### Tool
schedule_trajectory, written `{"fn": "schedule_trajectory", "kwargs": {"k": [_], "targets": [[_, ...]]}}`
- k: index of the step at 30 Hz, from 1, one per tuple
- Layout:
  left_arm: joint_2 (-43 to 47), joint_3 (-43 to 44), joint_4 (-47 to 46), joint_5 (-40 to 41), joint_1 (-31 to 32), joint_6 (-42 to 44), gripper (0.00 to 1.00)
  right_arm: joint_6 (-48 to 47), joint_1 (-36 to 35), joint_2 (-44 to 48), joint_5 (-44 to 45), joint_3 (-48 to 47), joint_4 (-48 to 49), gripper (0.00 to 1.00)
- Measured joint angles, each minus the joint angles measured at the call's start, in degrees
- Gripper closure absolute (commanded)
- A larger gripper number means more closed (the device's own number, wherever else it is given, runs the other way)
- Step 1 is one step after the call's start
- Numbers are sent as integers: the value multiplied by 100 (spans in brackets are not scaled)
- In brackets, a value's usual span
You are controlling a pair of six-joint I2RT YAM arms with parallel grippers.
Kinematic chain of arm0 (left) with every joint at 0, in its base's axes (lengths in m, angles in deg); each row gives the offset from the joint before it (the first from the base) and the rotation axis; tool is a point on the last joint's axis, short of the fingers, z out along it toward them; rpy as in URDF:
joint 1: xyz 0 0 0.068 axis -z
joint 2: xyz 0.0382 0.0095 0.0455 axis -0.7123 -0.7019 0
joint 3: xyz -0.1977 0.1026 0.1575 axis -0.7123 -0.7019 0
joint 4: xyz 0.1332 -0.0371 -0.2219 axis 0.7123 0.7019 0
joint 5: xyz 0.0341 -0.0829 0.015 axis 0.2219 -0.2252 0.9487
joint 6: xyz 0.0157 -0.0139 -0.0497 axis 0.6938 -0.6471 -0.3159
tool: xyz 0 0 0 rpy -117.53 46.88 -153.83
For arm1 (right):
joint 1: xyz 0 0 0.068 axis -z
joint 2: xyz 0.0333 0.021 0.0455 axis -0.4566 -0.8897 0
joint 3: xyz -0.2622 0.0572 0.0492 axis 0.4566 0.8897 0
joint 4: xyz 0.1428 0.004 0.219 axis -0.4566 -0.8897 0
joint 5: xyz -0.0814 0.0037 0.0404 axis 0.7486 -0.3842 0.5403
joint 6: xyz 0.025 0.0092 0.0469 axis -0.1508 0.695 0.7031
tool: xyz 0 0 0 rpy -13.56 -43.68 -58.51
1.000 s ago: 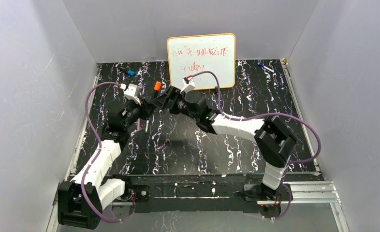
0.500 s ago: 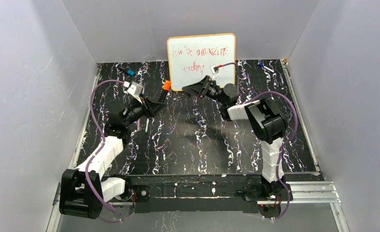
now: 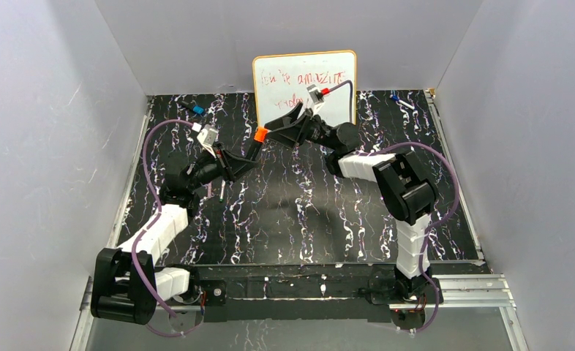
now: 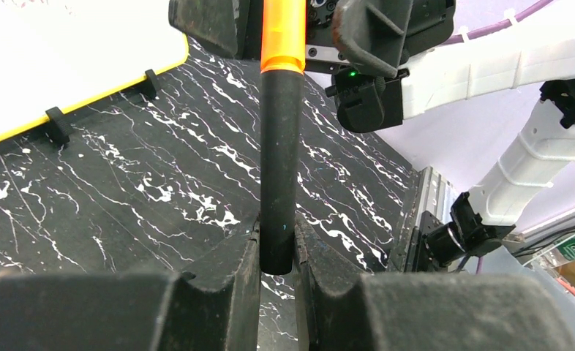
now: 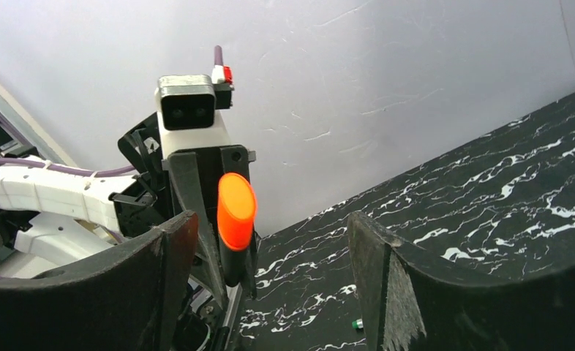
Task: Insert the pens into the pen caps
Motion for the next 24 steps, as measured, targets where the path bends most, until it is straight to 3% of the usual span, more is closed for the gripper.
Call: {"fn": "schedule_trajectory", "kwargs": {"k": [12,16,20,22,24], "targets": [[-35,0,-144,-101,0,-151,100,-129,-173,94,-42,-227,68,23],[-37,0,-170,-118,0,-181,100,-129,-219,94,-46,-358,70,30],[-48,0,-177,-133,0,-197,100,-118,-249,92,-63,-450,70,45],[-81,0,-177,-138,0,-197,100,-101,-251,90,-81,-492,72,58],[-114,0,-179,-164,0,-197,100,-94,-251,83,-101,-544,70,79]]}}
